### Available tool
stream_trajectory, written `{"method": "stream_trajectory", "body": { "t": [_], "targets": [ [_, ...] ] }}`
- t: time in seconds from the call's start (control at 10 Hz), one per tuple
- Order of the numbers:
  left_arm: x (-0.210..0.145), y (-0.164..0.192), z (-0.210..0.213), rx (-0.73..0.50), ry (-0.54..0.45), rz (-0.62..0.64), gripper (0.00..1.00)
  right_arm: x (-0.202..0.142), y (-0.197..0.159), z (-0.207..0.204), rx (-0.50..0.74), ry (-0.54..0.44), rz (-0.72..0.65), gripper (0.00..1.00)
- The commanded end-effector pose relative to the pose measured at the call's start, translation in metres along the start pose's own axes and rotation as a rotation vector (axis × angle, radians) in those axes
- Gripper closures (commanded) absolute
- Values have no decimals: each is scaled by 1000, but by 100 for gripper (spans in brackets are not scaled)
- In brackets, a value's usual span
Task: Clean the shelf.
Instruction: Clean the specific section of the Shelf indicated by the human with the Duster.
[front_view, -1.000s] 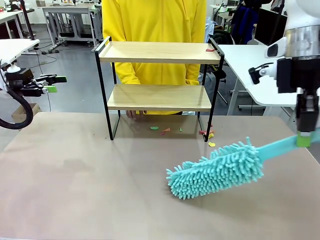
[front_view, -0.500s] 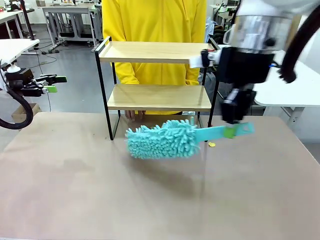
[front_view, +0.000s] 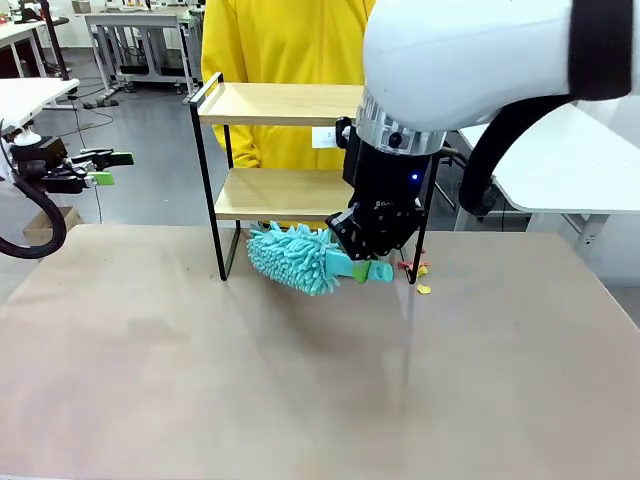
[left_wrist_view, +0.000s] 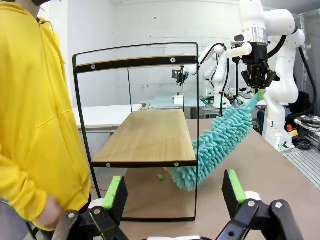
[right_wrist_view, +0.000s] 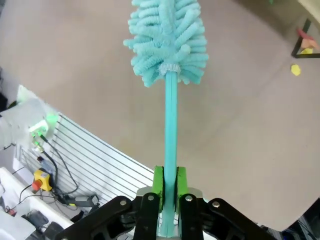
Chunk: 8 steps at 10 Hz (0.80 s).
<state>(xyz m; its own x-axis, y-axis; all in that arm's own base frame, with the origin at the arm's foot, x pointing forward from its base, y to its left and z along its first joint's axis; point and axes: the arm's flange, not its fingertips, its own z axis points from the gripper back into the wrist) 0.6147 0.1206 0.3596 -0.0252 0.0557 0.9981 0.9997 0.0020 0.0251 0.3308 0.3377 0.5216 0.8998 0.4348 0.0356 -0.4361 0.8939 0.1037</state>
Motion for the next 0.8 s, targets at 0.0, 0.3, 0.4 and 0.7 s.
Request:
{"method": "stream_trajectory", "body": {
  "t": [0.0, 0.3, 0.4, 0.7],
  "targets": [
    [2, -2, 0, 2, -2, -12, 0, -11, -7, 15, 4, 16, 43, 87],
    [2, -2, 0, 2, -2, -12, 0, -11, -7, 15, 4, 16, 43, 87],
    [2, -2, 0, 2, -2, -12, 0, -8, -3, 8, -7, 17, 17, 87],
    [2, -2, 0, 2, -2, -12, 0, 38, 51, -39, -50, -162, -198, 87]
  ]
}}
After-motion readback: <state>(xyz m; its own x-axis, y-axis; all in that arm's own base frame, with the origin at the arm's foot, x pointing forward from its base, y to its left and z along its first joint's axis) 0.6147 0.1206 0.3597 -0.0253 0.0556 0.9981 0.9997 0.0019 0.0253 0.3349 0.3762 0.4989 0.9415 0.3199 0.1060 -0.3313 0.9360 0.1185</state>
